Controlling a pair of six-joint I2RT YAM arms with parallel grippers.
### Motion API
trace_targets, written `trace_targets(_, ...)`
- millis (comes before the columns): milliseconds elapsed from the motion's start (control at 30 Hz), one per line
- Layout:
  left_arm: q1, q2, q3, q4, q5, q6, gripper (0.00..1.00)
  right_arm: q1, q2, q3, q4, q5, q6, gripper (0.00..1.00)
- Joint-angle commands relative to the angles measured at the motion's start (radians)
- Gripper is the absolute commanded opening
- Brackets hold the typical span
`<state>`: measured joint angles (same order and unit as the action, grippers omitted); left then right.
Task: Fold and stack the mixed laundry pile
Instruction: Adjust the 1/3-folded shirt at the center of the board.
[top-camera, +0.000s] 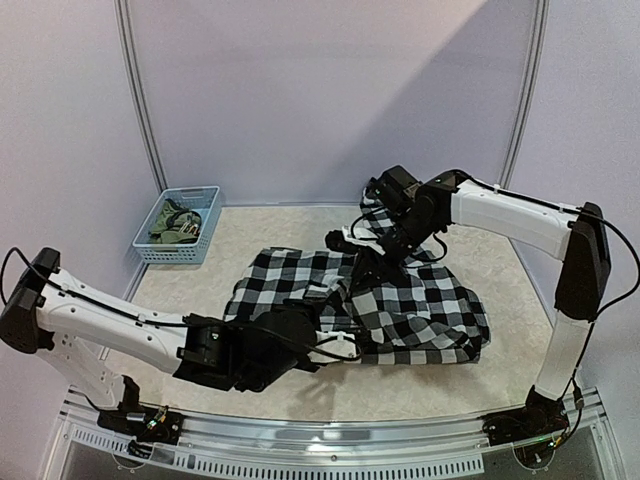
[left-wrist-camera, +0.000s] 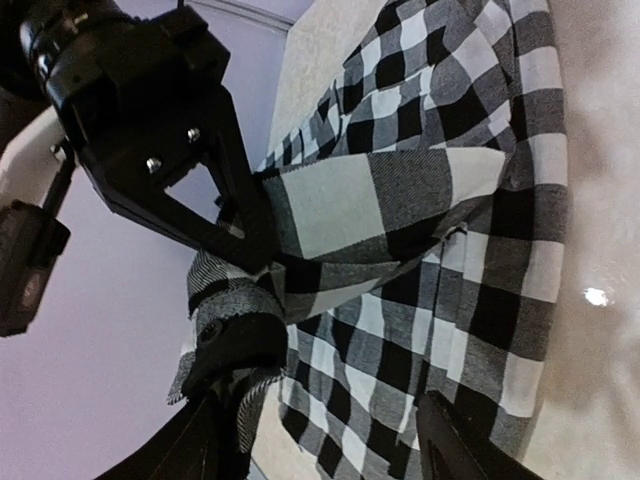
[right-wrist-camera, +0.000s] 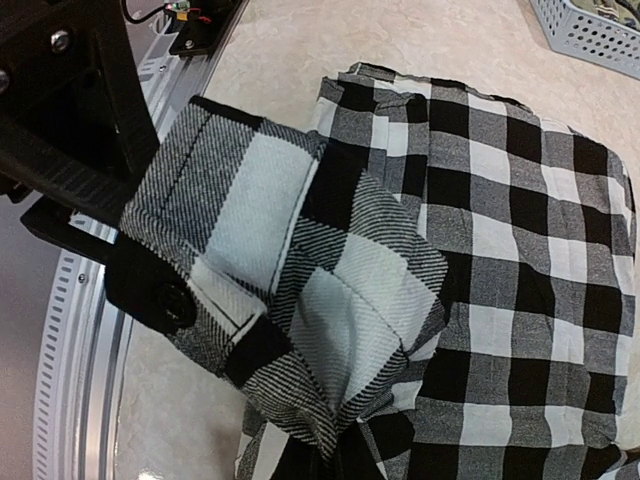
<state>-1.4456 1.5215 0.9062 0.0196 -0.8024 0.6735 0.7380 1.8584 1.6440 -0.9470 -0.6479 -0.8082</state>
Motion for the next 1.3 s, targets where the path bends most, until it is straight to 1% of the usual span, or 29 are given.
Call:
trace_targets(0,-0.028,0.030,-0.027,0.232,-0.089,0.247,0.68,-0.005,0.021,0.014,-0.060,-0.063,0.003,0.04)
trace_targets(67,-0.024,0.056,-0.026,0.255,-0.104,0.293,0.67,-0.006,0.021,0.014,-0.062,-0.066,0.002,0.04)
trace_targets(200,-0.044,0.113,-0.043,0.413,-0.158,0.466,0.60,-0.005,0.027,0.015,-0.057,-0.064,0.007,0.04)
trace_targets(267,-0.068,0.119,-0.068,0.510,-0.177,0.548,0.58,-0.007,0.034,0.021,-0.060,-0.065,0.012,0.04)
trace_targets(300,-0.079,0.113,-0.077,0.522,-0.189,0.569,0.57,-0.007,0.038,0.024,-0.062,-0.065,0.013,0.04)
trace_targets(367,-0.099,0.088,-0.091,0.489,-0.220,0.570,0.57,-0.011,0.042,0.028,-0.062,-0.067,0.016,0.04)
trace_targets(467,-0.130,0.004,-0.136,0.430,-0.251,0.539,0.58,-0.012,0.043,0.032,-0.063,-0.068,0.018,0.04)
trace_targets(567,-0.137,-0.042,-0.165,0.383,-0.254,0.524,0.63,-0.014,0.042,0.038,-0.065,-0.077,0.021,0.04)
trace_targets(633,-0.122,-0.029,-0.167,0.403,-0.244,0.547,0.66,-0.013,0.041,0.039,-0.065,-0.080,0.023,0.04)
trace_targets(733,-0.084,0.036,-0.132,0.362,-0.216,0.537,0.67,-0.012,0.041,0.038,-0.067,-0.086,0.024,0.04)
trace_targets(800,-0.064,0.079,-0.126,0.434,-0.212,0.574,0.67,-0.013,0.041,0.039,-0.070,-0.088,0.025,0.04)
trace_targets(867,-0.044,0.128,-0.124,0.557,-0.229,0.650,0.67,-0.013,0.039,0.037,-0.076,-0.090,0.022,0.04)
trace_targets(1000,-0.018,0.228,-0.138,0.961,-0.255,0.905,0.65,-0.013,0.033,0.035,-0.083,-0.090,0.018,0.04)
trace_targets(1067,-0.019,0.258,-0.143,1.091,-0.247,0.989,0.64,-0.012,0.030,0.034,-0.084,-0.088,0.019,0.04)
trace_targets(1167,-0.028,0.270,-0.159,1.186,-0.221,1.059,0.64,-0.014,0.031,0.031,-0.084,-0.087,0.020,0.04)
trace_targets(1267,-0.040,0.244,-0.172,1.177,-0.207,1.067,0.62,-0.013,0.037,0.029,-0.080,-0.090,0.024,0.04)
